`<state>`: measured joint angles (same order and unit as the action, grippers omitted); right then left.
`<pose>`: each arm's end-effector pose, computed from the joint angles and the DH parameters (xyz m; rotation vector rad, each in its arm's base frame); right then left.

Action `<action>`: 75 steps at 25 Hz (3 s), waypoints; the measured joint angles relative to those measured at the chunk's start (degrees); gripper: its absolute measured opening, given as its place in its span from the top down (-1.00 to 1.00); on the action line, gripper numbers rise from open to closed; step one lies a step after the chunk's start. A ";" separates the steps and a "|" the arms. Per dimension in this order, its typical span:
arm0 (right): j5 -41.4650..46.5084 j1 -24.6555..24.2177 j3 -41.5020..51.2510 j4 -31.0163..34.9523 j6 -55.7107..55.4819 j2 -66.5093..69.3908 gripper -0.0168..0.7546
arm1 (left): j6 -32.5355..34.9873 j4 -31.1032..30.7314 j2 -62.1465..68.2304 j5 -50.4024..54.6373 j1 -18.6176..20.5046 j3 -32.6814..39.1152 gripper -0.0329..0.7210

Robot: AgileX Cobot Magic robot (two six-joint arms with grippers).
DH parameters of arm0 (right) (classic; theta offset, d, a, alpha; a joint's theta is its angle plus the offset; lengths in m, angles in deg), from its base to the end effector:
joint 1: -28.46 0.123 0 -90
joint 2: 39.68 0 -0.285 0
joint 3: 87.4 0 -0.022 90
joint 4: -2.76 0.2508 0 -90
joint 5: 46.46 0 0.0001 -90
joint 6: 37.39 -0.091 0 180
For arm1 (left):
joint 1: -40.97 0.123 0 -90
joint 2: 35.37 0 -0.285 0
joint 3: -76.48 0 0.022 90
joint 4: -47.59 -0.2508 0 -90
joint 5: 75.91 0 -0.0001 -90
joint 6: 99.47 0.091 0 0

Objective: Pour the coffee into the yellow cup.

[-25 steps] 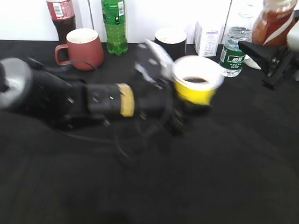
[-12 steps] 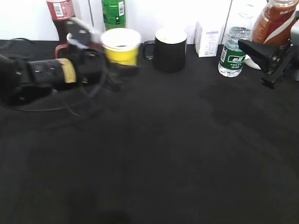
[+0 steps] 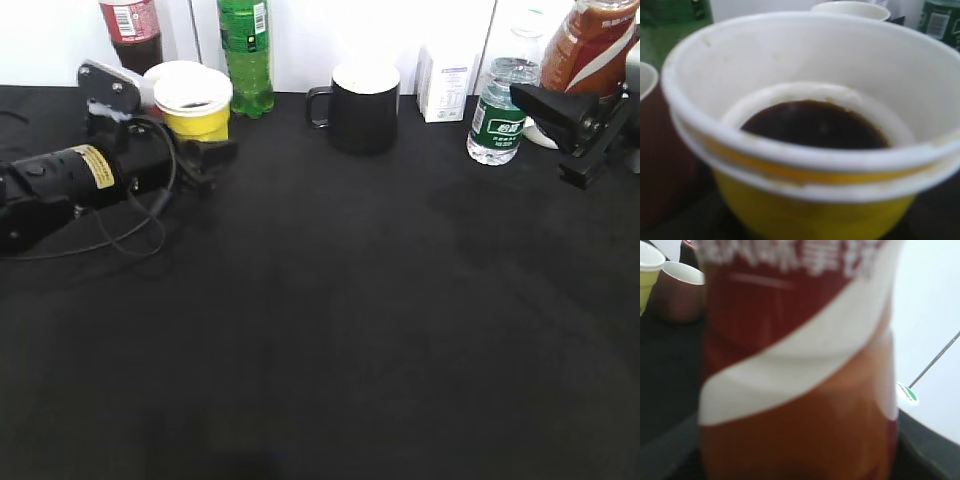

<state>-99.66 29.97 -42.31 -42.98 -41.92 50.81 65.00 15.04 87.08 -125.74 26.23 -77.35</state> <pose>0.2667 0.0592 0.2408 -0.8302 1.3788 0.1481 0.3608 -0.1336 0.1412 0.6319 1.6999 -0.4804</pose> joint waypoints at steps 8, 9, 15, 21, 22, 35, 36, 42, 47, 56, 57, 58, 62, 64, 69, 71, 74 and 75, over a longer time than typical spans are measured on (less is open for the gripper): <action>-0.04 0.00 0.00 0.00 -0.46 0.00 -0.42 | 0.33 2.63 4.19 -3.93 0.00 0.11 -0.28; -0.04 0.00 0.00 0.00 -1.13 0.00 -0.42 | 0.33 2.69 4.19 -3.93 0.00 0.11 -0.28; -0.11 0.00 0.00 0.00 -2.28 0.00 -0.42 | 2.37 2.85 6.29 -3.92 0.00 0.11 -0.28; -0.11 0.00 0.00 0.00 -2.30 0.00 -0.42 | 5.04 3.43 7.78 -4.46 0.00 0.11 -0.28; -0.11 0.00 0.00 0.00 -2.30 0.00 -0.42 | 5.04 3.78 7.78 -4.30 0.00 0.11 -0.28; -0.11 0.00 0.00 0.00 -2.35 0.00 -0.42 | 5.28 4.95 5.88 1.56 0.00 0.01 -0.71; -0.11 0.00 0.00 0.00 -2.35 0.00 -0.42 | 5.22 4.94 5.54 2.42 0.00 0.01 -0.71; -0.05 0.00 0.00 5.35 -2.35 0.00 -0.42 | 4.89 5.06 3.82 6.84 0.00 -0.12 -0.70; 4.02 0.00 0.00 21.77 -2.35 4.08 -0.41 | 4.84 5.57 -0.32 9.03 0.00 4.61 -0.68; -4.99 0.00 -0.06 39.52 -2.78 21.56 -0.41 | 4.84 5.29 -12.18 9.97 0.00 14.13 -0.66; -5.13 0.00 -0.39 39.57 -2.41 23.31 -0.41 | 4.84 5.29 -13.85 10.04 0.00 14.59 -0.66; -5.35 0.00 -1.47 39.71 -1.28 25.55 -0.41 | 4.84 5.29 -15.82 10.08 0.00 14.59 -0.66; -9.25 0.00 -4.13 39.60 1.66 33.02 -0.41 | 2.57 5.15 -24.26 14.10 0.00 14.64 -0.64; -11.03 0.00 -4.18 39.49 2.36 33.93 -0.42 | -1.03 4.82 -29.81 18.54 0.00 14.63 -0.64; -3.19 0.00 -2.95 39.44 0.02 31.72 -0.66 | -6.71 5.62 -44.54 37.50 0.00 14.63 -0.64; -0.82 0.00 -0.15 39.44 -0.27 28.05 -0.66 | -6.77 8.39 -48.08 44.15 0.00 14.63 -0.63; 4.68 0.00 3.43 39.44 -1.86 23.95 -0.66 | -6.83 13.97 -53.88 55.51 -1.01 14.63 -0.63; 8.02 0.00 4.17 39.44 -2.16 22.09 -0.66 | -6.83 15.95 -56.48 60.92 -2.40 14.63 -0.62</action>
<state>-91.64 29.97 -38.14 -3.54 -44.08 72.89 58.17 31.00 30.61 -64.82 23.83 -62.72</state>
